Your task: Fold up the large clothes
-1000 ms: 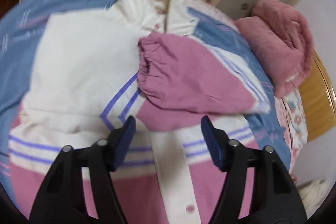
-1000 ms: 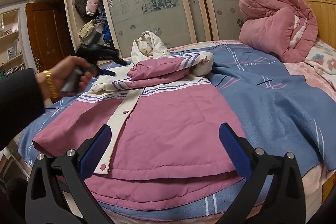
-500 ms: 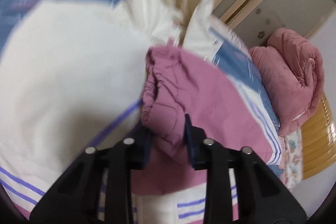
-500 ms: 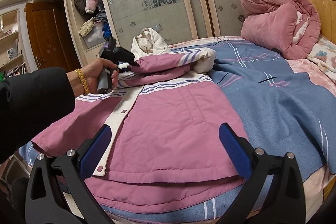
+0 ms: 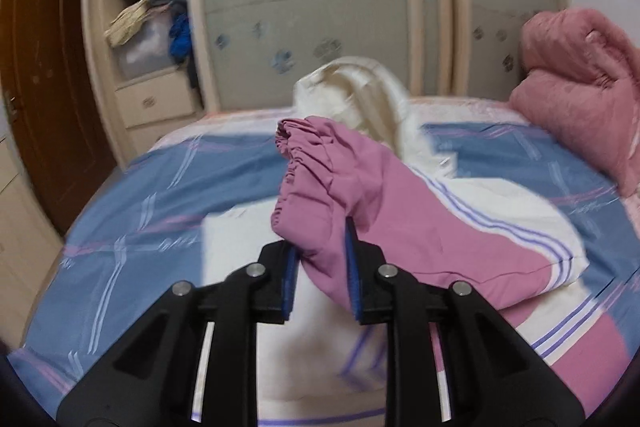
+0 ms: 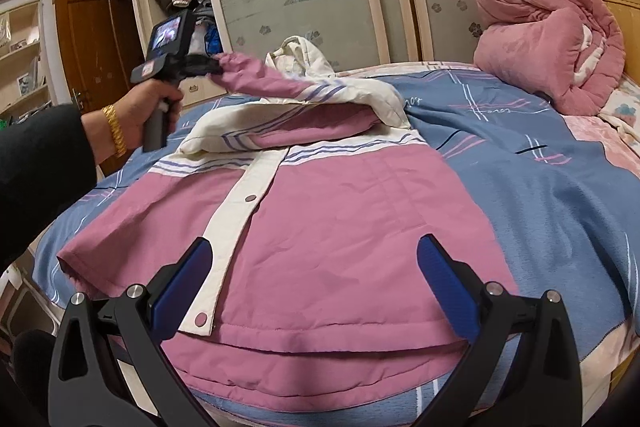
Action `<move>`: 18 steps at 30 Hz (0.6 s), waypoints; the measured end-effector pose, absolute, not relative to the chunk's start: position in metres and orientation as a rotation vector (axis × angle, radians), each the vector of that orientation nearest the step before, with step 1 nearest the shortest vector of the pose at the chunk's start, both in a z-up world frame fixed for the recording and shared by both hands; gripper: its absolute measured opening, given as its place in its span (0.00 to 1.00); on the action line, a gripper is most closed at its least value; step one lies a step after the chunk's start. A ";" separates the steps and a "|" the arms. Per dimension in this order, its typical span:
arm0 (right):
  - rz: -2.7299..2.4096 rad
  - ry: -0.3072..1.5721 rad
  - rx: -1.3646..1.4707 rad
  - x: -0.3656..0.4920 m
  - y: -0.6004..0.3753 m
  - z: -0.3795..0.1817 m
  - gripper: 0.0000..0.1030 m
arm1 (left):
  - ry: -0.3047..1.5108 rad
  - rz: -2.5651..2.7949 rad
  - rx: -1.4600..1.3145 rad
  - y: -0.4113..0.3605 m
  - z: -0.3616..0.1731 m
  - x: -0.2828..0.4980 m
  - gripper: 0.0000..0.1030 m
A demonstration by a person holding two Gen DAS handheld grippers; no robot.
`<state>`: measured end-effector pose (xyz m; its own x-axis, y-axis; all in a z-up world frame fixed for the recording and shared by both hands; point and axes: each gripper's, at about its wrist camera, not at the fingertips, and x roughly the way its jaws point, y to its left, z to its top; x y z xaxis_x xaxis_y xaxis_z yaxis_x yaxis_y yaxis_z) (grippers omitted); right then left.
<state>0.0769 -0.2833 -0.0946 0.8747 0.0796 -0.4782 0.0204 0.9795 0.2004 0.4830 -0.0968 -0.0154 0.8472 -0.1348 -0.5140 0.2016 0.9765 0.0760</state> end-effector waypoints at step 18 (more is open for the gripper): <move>0.011 0.516 0.193 0.085 -0.272 -0.098 0.99 | 0.680 -0.045 0.144 -0.021 -0.060 0.429 0.98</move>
